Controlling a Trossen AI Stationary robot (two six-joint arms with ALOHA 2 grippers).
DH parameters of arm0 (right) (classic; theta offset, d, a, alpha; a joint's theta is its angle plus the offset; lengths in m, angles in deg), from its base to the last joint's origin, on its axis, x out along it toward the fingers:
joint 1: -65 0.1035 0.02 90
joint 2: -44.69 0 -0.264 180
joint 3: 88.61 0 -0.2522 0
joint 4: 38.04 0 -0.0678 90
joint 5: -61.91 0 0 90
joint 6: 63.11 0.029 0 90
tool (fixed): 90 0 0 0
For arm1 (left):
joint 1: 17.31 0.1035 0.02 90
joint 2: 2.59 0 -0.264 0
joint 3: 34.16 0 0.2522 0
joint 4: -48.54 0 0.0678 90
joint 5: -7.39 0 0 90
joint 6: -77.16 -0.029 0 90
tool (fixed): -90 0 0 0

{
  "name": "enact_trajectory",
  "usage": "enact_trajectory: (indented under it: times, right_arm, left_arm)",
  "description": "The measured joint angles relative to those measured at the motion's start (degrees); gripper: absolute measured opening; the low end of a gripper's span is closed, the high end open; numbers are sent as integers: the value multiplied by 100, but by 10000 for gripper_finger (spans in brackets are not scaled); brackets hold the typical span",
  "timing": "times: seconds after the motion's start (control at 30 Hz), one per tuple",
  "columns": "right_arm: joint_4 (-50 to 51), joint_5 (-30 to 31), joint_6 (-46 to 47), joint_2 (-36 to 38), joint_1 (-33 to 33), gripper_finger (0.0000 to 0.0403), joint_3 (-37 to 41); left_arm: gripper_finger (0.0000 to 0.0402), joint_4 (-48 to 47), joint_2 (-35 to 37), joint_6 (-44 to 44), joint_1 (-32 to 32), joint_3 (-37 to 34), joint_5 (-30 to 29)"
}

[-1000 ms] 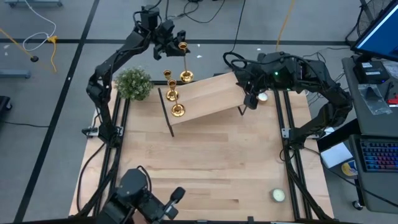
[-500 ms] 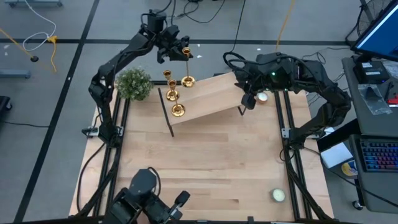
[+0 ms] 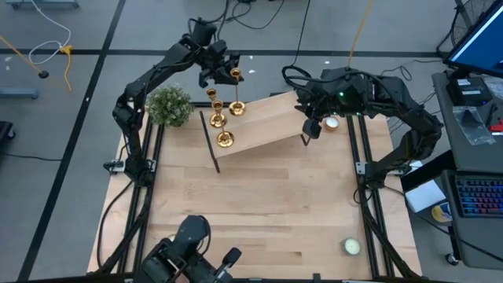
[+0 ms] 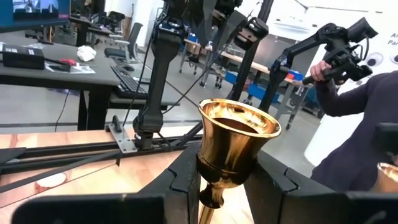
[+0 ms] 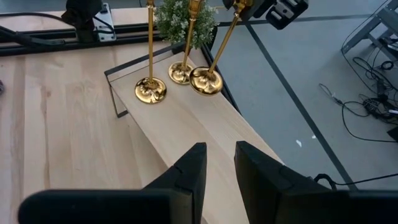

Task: Pick & Place candle stick holders
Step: Put the gold candle holder on the shelf

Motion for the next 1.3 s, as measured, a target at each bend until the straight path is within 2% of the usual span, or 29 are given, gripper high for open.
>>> enact_trajectory:
  times: [0.4,0.77,1.07,1.3]
  right_arm:
    - [0,0,0,2,0,77,0]
    - [0,0,2,2,0,77,0]
    - [-2,-2,13,2,0,77,0]
    - [-2,-11,132,2,2,77,0]
  left_arm:
    - [94,-478,0,-545,-49,0,-4]
    - [94,-613,2,-586,-59,-3,-6]
    - [94,-482,9,-627,92,-534,-5]
    - [94,-262,9,-479,157,-601,-2]
